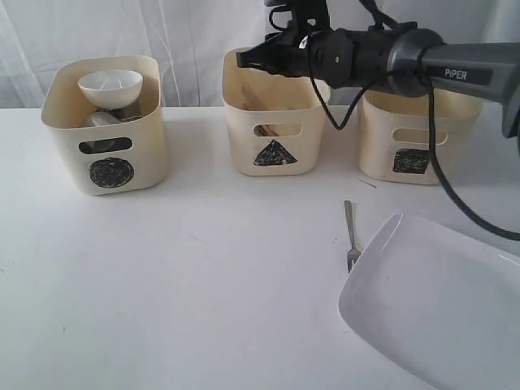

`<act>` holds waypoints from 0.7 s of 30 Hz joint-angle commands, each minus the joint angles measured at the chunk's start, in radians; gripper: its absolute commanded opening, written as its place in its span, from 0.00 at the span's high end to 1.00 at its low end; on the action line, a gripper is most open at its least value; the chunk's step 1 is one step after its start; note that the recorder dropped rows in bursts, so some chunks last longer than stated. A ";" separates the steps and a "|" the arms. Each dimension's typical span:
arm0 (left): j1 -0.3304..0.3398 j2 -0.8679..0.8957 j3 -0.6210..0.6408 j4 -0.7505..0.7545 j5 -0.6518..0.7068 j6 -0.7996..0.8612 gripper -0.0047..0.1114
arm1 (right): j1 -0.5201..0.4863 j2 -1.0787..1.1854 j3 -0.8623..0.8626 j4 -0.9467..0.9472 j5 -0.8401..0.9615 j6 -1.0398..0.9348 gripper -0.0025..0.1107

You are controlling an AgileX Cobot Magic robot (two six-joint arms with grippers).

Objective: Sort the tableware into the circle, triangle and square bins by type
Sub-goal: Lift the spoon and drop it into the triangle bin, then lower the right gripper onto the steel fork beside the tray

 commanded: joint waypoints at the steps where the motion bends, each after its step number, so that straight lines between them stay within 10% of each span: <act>1: 0.001 -0.005 0.004 -0.012 -0.001 0.000 0.59 | -0.007 -0.043 -0.014 -0.011 0.098 -0.039 0.70; 11: 0.001 -0.005 0.004 -0.012 -0.001 0.000 0.59 | -0.005 -0.387 0.380 -0.150 0.604 0.152 0.70; 21: 0.001 -0.005 0.004 -0.012 -0.001 0.000 0.59 | 0.009 -0.383 0.537 -0.178 0.685 0.288 0.54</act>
